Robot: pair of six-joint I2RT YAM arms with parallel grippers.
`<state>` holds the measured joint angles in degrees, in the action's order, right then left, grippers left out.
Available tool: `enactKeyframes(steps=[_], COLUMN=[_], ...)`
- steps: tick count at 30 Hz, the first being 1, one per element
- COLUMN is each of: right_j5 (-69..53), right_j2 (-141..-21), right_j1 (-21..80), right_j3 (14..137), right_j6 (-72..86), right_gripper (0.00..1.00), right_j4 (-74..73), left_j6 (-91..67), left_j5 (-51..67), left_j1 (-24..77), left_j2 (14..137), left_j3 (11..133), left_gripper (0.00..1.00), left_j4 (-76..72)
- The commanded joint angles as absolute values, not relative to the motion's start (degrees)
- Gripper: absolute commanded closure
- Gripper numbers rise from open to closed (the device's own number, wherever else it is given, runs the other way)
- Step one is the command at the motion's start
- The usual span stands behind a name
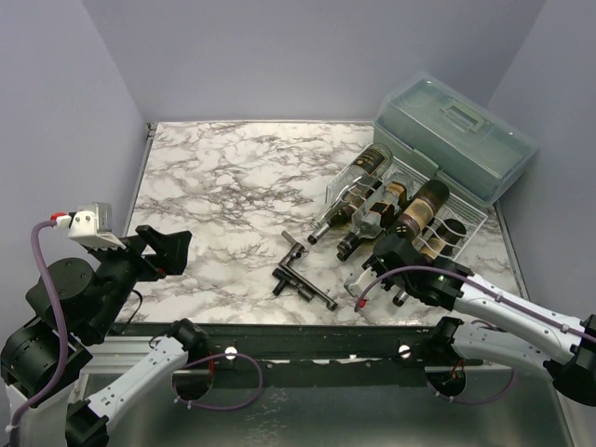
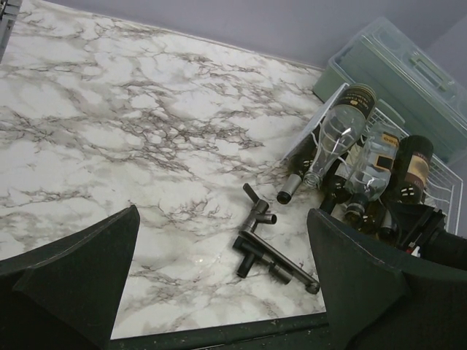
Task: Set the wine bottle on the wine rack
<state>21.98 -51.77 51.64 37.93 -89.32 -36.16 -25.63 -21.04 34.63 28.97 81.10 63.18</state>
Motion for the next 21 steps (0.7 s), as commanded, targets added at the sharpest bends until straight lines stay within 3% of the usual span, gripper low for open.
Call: enactKeyframes(steps=[1,5,8,12,16,21], right_j5=[23.65,22.74,22.36,21.75,20.65,19.92], right_j2=[-50.25,-49.68,-49.38,-49.15,-48.84,-48.28], right_j1=[50.89,50.89,50.90,50.89,50.96,50.89], right_j3=[35.95,34.78,34.42,33.62,33.37,33.65], right_j6=[-90.05,-89.61,-89.36,-89.47,-89.15,-88.69], right_gripper=[0.98,0.82,0.75,0.53,0.39,0.28], right_j4=[-32.18,-33.41,-33.73,-34.07,-35.19,-35.70], left_j6=[-24.87,-24.90,-24.87,-24.91,-24.87,-25.03], left_j5=[-22.59,-22.85,-23.11,-22.94,-23.28,-23.64], left_j1=[35.15,35.24,35.42,35.64,35.77,36.01], left_j2=[28.60,28.43,28.55,28.95,28.97,28.85], left_j3=[82.17,82.27,82.11,82.17,82.22,82.22], left_gripper=[0.01,0.01,0.01,0.01,0.01,0.01], left_j4=[64.34,64.34,64.34,64.32,64.34,64.42])
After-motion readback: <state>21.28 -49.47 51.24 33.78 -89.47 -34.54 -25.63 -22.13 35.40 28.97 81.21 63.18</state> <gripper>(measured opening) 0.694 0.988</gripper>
